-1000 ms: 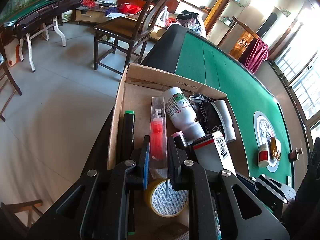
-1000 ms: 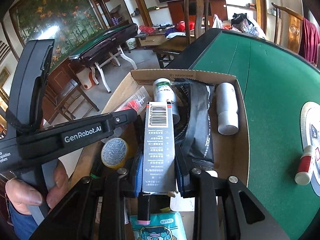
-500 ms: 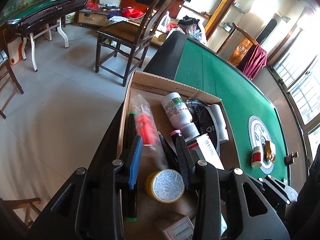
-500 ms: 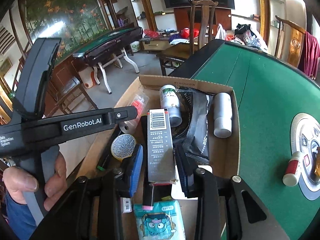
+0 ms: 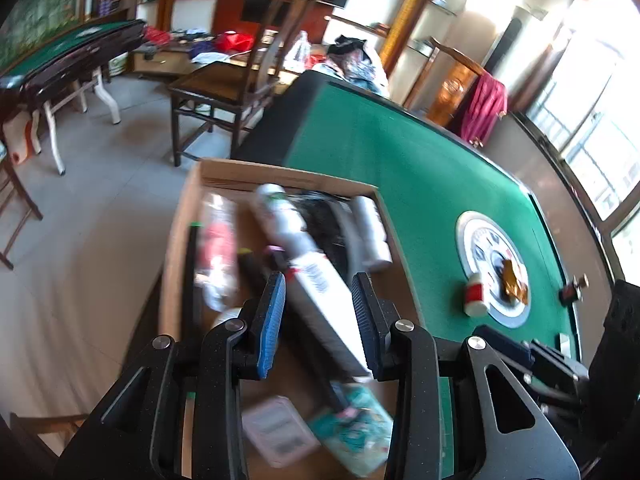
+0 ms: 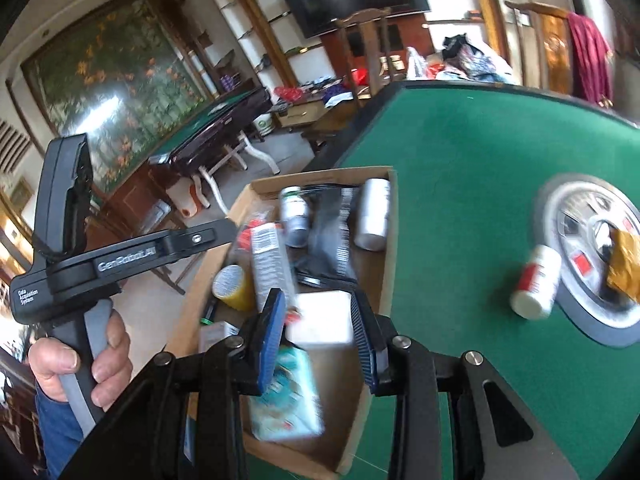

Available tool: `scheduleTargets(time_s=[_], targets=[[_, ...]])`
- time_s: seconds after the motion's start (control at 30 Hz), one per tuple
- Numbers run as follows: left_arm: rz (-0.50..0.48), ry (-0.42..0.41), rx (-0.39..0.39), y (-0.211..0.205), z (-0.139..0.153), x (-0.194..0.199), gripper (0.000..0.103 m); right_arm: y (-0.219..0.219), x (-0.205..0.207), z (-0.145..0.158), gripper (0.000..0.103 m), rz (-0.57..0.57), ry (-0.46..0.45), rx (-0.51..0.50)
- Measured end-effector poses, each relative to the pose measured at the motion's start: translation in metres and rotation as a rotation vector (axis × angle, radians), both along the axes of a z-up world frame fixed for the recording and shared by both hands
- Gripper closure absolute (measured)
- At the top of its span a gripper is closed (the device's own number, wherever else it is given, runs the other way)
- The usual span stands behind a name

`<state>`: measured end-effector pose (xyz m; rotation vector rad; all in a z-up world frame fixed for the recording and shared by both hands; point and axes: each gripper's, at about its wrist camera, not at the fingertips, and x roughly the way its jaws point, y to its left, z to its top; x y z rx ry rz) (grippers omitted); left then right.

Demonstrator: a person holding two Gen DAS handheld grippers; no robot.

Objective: Organize objects
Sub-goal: 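Move both tools back over the table toward the remaining items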

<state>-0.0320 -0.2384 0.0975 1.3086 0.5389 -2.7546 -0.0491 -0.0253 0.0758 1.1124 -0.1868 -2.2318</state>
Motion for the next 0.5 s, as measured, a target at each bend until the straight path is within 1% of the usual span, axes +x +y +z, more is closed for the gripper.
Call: scheduleTargets(time_s=[0.1,0.17,0.37,0.5], targets=[[-0.038,-0.008,-0.018,0.028,0.0,-0.004,0.069,0.034,-0.003,-0.006,0.068,-0.045,-0.013,-0.008],[-0.068,-0.018,-0.026,0.049,-0.002,-0.009,0.069,0.057,-0.005,-0.013,0.065,-0.076,-0.024,-0.011],[-0.172,-0.056,-0.055,0.114,-0.016,-0.023,0.069,0.13,-0.01,-0.034,0.065,-0.163,-0.06,-0.015],[-0.234,-0.085,-0.067,0.155,-0.028,-0.034,0.069,0.177,-0.014,-0.04,0.065,-0.243,-0.081,-0.061]])
